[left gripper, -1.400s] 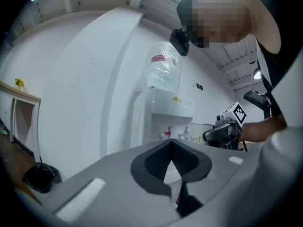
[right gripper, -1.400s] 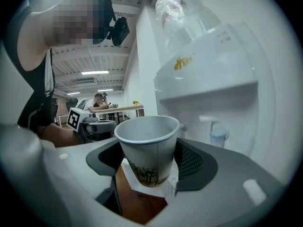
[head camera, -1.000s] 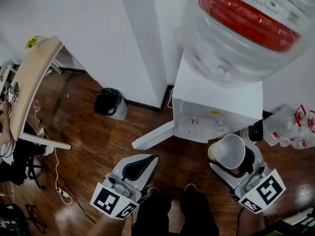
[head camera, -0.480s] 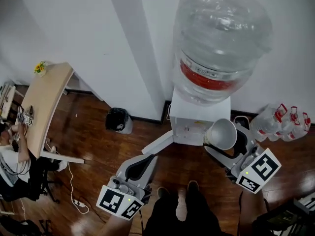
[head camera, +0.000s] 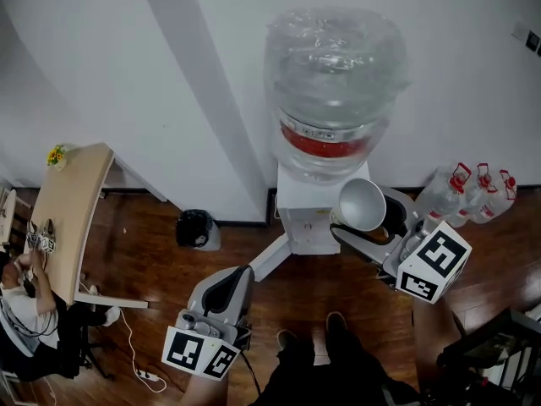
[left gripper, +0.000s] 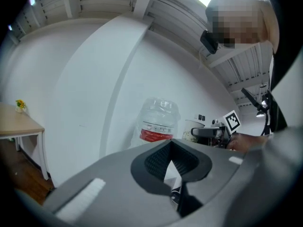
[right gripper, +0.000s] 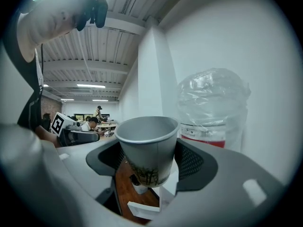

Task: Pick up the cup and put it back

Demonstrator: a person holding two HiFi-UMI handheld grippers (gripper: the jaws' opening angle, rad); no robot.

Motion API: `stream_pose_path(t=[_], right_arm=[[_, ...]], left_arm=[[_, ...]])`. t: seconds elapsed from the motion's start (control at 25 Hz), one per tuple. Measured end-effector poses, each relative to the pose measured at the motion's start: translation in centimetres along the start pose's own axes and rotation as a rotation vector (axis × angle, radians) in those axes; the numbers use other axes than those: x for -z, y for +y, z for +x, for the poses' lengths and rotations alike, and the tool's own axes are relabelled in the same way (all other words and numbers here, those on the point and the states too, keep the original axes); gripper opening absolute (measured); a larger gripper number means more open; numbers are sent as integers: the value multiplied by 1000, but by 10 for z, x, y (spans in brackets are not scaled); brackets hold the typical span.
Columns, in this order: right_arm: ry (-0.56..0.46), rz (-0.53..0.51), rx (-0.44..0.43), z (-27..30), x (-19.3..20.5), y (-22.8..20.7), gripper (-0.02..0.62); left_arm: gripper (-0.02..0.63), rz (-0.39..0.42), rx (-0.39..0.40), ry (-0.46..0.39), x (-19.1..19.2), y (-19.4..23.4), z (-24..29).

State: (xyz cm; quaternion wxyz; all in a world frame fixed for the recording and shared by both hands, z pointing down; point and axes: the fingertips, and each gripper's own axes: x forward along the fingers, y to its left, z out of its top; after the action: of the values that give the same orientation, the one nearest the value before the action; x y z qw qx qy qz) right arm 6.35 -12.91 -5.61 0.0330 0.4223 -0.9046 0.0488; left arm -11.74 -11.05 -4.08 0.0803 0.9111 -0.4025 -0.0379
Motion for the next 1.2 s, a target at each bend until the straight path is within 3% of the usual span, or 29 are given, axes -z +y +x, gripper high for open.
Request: stream_pose_path(t=[0.48,1.2], right_arm=[[-25,-23,0,-6,-23,17,326],[-19,-31,-6,-23,-23,28,327]], left_arm=[[0,52,2,-13,-29,-2,-18],[0,60,-14,-2,-21,-16,-33]])
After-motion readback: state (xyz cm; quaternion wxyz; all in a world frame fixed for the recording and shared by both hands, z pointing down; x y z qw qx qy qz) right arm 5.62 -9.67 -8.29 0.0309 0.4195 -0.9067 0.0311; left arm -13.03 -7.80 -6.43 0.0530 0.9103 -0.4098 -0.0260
